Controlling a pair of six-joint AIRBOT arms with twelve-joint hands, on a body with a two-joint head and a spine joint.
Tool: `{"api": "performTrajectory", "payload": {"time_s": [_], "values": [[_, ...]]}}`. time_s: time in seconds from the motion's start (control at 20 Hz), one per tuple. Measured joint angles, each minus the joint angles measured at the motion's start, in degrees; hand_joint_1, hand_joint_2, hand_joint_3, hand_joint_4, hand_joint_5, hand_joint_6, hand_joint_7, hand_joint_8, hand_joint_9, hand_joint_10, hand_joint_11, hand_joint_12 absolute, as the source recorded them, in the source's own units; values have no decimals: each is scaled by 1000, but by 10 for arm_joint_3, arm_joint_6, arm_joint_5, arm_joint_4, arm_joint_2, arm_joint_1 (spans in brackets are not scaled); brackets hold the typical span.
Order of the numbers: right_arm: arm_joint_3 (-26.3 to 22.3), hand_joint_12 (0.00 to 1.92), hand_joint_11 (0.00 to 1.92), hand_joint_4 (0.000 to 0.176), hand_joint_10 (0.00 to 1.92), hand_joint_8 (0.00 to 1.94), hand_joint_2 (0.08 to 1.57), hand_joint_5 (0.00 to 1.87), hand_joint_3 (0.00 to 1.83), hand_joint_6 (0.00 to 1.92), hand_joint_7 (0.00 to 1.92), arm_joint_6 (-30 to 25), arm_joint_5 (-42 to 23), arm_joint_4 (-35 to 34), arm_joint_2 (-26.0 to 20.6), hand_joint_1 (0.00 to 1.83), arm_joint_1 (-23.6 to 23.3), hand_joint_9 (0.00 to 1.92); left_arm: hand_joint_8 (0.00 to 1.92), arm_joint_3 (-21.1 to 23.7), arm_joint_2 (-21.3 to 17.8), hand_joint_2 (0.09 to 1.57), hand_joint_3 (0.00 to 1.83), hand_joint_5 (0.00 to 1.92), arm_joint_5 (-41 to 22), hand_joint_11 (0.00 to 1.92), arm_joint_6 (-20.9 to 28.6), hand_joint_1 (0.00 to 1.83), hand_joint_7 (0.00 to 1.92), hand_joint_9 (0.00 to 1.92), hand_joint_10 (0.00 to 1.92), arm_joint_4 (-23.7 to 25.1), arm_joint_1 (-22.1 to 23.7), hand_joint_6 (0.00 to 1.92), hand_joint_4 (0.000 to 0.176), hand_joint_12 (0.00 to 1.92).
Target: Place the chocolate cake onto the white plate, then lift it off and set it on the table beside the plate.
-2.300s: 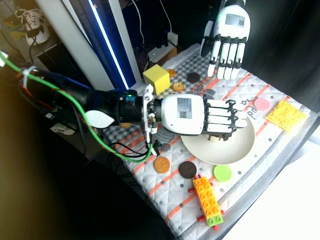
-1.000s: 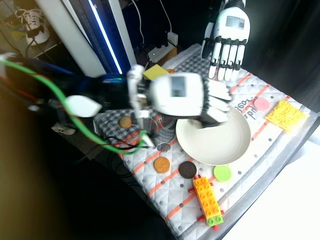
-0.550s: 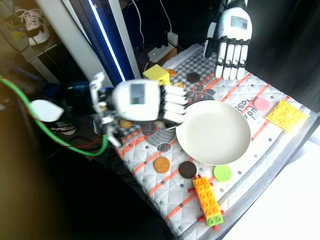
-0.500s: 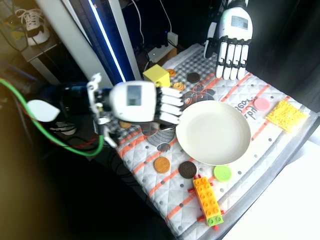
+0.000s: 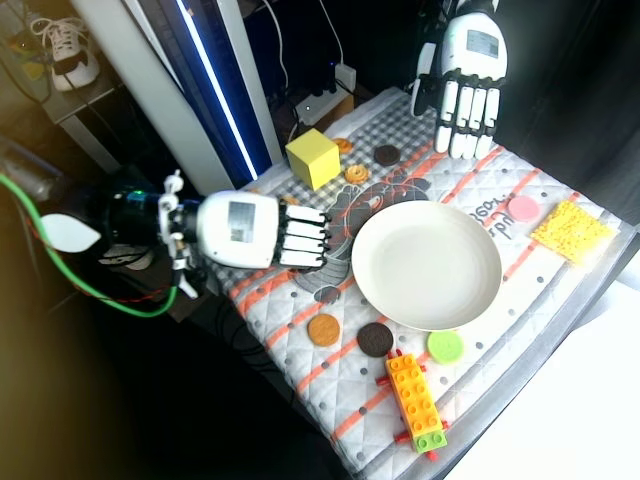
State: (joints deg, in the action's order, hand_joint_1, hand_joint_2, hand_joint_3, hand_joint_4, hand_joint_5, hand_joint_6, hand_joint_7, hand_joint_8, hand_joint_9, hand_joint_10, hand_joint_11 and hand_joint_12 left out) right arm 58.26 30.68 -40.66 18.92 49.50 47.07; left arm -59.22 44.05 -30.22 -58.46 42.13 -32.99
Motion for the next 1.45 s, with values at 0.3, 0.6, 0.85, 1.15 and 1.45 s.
{"api": "performTrajectory", "payload": {"time_s": [0.3,0.6,0.85,1.15,1.45], "values": [[-42,0,0,118,0,0,974,0,0,0,0,27,-20,-16,-71,542,0,0,3,-1,0,1220,0,10,-1,0,0,759,91,145,5,-9,-2,0,48,398],[-93,335,0,77,0,0,993,0,24,0,0,106,-140,-100,-131,443,40,0,3,-1,-1,1201,0,12,-7,0,0,763,89,160,9,-25,-8,3,35,669],[-99,556,0,27,0,0,1164,0,13,0,0,131,-198,-168,-145,439,75,0,0,7,-15,1202,4,1,-32,0,0,682,26,79,2,-52,-7,0,47,499],[-107,399,0,34,0,0,1168,0,0,0,0,165,-242,-205,-150,476,86,0,1,15,-32,1160,0,4,-66,0,0,659,6,84,5,-78,-2,1,41,697],[-107,298,0,16,3,0,1199,0,3,0,0,181,-291,-227,-150,461,96,6,8,15,-35,1179,2,8,-89,0,0,701,28,119,14,-117,12,3,125,614]]}}
